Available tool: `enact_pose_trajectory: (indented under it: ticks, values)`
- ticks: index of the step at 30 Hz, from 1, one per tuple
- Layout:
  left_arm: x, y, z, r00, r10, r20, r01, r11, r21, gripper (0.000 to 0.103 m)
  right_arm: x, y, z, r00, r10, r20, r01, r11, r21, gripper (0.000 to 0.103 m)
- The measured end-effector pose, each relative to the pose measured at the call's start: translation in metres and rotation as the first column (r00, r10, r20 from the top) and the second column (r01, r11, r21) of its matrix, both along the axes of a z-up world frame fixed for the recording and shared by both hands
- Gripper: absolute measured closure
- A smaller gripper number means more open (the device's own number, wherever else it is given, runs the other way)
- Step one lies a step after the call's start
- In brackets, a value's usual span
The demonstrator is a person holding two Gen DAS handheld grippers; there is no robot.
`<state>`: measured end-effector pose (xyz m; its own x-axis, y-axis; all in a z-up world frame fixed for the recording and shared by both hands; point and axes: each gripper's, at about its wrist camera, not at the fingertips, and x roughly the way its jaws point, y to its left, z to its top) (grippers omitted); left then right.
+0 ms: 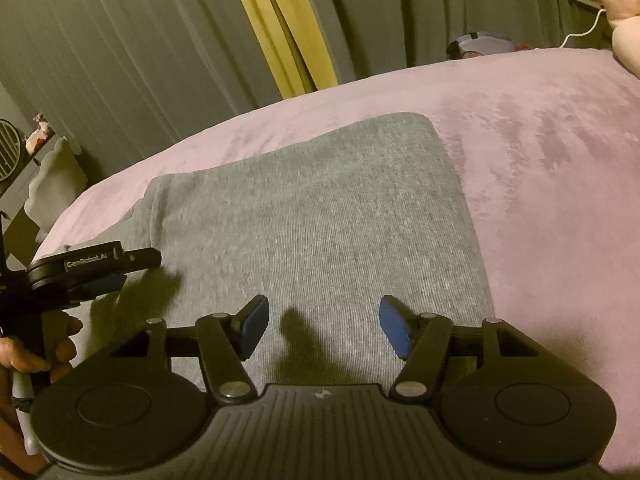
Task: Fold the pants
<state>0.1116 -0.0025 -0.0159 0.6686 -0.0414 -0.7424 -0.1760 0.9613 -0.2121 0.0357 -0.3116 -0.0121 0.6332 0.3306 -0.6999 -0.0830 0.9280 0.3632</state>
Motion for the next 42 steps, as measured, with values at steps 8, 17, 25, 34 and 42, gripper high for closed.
enact_pose_trajectory:
  ticks: [8,17,25,34,42]
  values:
    - [-0.006,0.013,0.001,0.999,0.05,-0.003,-0.05,0.998,-0.043,0.021,0.002,0.002,-0.001,1.0,0.002,0.0,-0.002,1.0,-0.004,0.04]
    - [-0.04,0.078,0.023,0.962,0.273,0.027,-0.265,0.949,-0.172,0.019,0.002,0.005,-0.001,1.0,0.012,-0.004,-0.012,1.0,-0.011,0.031]
    - [-0.119,0.209,0.028,0.823,0.568,0.015,-0.48,0.71,-0.515,0.016,0.003,0.01,0.0,1.0,0.031,-0.004,-0.031,0.999,-0.034,0.023]
    - [-0.173,0.27,-0.009,0.748,0.663,-0.037,-0.502,0.528,-0.685,0.016,0.003,0.013,-0.001,0.999,0.044,-0.007,-0.044,0.998,-0.05,0.02]
    - [-0.182,0.28,-0.014,0.733,0.677,-0.061,-0.533,0.516,-0.671,0.014,0.004,0.014,-0.002,0.999,0.043,-0.009,-0.043,0.998,-0.048,0.019]
